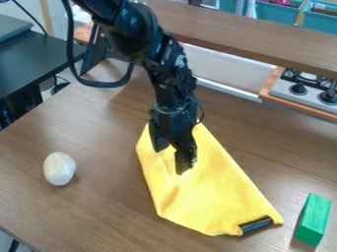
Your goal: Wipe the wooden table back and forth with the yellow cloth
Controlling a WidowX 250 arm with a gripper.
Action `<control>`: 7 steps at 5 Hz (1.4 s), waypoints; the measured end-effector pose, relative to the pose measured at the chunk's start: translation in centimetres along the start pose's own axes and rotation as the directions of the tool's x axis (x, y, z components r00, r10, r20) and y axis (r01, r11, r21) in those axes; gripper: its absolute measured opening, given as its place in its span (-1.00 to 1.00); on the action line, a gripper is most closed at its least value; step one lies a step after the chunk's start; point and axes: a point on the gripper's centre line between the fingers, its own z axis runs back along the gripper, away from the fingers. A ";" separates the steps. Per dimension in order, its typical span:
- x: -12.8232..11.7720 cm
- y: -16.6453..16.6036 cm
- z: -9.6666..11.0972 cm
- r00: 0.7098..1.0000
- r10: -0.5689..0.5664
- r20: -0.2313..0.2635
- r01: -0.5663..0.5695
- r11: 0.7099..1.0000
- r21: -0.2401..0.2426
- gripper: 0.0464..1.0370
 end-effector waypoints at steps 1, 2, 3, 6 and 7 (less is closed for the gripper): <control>-0.6 -0.2 -1.0 0.999 0.003 -0.032 -0.004 1.000 -0.012 0.93; 0.0 -0.4 -1.5 0.999 0.001 -0.032 -0.002 1.000 -0.017 0.93; 1.2 -0.7 -1.6 1.000 -0.007 -0.026 0.006 1.000 -0.023 0.93; 2.0 -0.8 -4.1 0.997 -0.046 -0.060 0.046 0.999 -0.003 0.93; 2.9 -0.6 -4.4 0.997 -0.049 -0.056 0.049 0.999 -0.010 0.93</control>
